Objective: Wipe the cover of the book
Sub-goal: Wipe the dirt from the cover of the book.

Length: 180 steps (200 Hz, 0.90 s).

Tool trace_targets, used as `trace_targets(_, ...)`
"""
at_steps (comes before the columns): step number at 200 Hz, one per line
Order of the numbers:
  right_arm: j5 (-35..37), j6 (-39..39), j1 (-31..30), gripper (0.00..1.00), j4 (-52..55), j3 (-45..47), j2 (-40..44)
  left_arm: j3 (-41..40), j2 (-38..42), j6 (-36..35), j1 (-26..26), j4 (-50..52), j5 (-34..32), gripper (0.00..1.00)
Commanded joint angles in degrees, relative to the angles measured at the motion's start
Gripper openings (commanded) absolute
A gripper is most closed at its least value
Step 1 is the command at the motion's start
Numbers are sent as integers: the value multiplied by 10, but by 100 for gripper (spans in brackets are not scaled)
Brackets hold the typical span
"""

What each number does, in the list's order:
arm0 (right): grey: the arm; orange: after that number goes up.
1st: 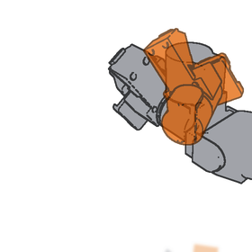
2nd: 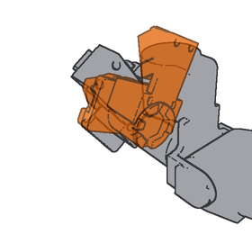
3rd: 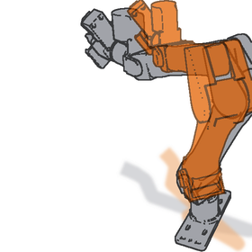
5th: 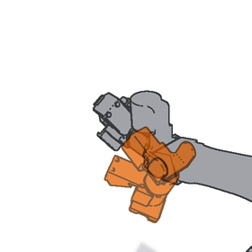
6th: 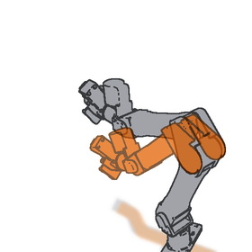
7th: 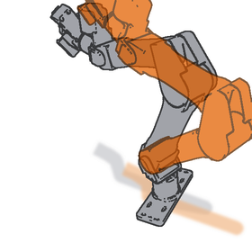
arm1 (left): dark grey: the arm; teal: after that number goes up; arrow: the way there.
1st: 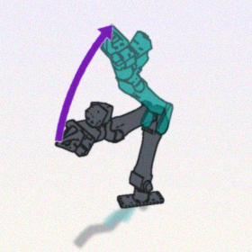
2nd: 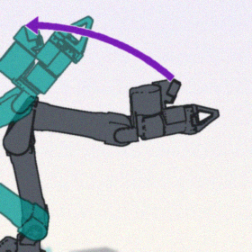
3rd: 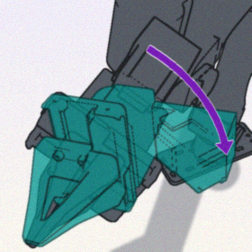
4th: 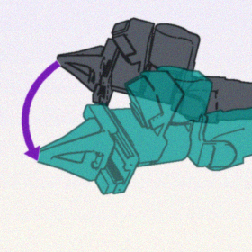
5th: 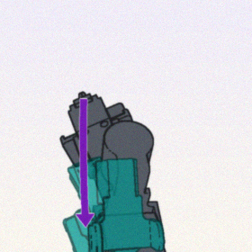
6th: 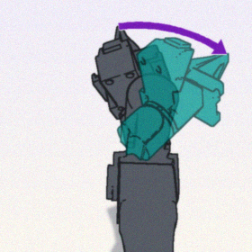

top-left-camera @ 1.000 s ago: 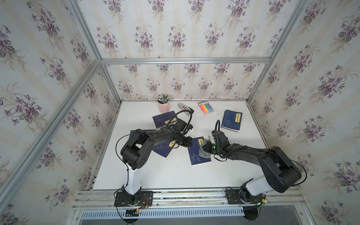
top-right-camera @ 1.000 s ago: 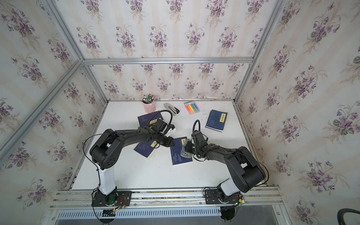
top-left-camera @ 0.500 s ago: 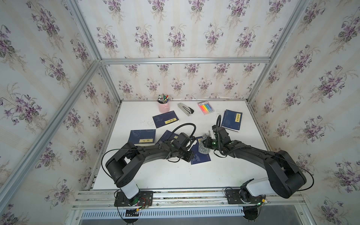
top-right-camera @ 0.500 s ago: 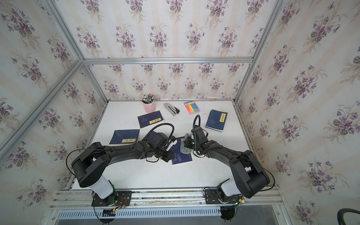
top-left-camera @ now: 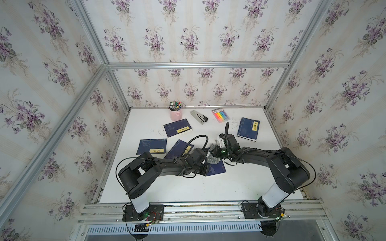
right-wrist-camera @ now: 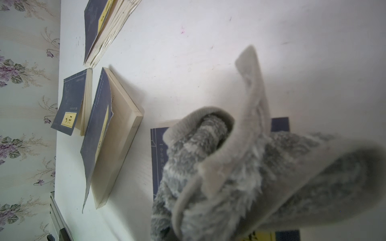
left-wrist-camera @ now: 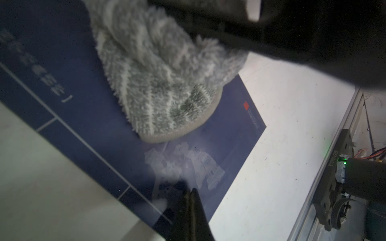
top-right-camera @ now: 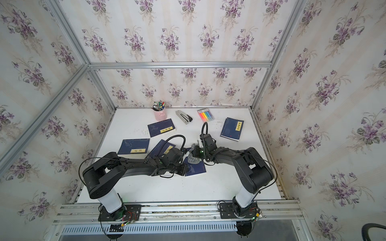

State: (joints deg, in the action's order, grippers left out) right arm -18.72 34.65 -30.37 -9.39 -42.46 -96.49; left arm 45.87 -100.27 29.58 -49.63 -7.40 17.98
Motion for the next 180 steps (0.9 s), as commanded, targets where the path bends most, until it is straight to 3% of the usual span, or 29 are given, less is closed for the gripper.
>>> trace_targets(1, -13, -9, 0, 0, -14, -2, -13, -6, -12, 18, 1, 59, -38, 0)
trace_targets(23, -30, -19, 0, 0, -14, -8, -26, -11, -4, 16, 2, 74, -53, 0)
trace_targets(48, -49, -26, -50, 0, -21, -28, -49, -15, -3, 14, 4, 79, -59, 0)
trace_targets(80, -73, -6, -68, 0, -51, -40, -84, -18, -2, 15, 5, 82, -61, 0)
trace_targets(102, -41, 4, -55, 0, -47, -34, -88, -26, 5, 17, 5, 81, -65, 0)
trace_targets(136, -24, 28, 15, 0, -67, 8, -73, -42, 13, 21, 6, 74, -71, 0)
trace_targets(180, 29, 6, 22, 0, -13, 2, -51, -63, 20, 7, 28, 80, -66, 0)
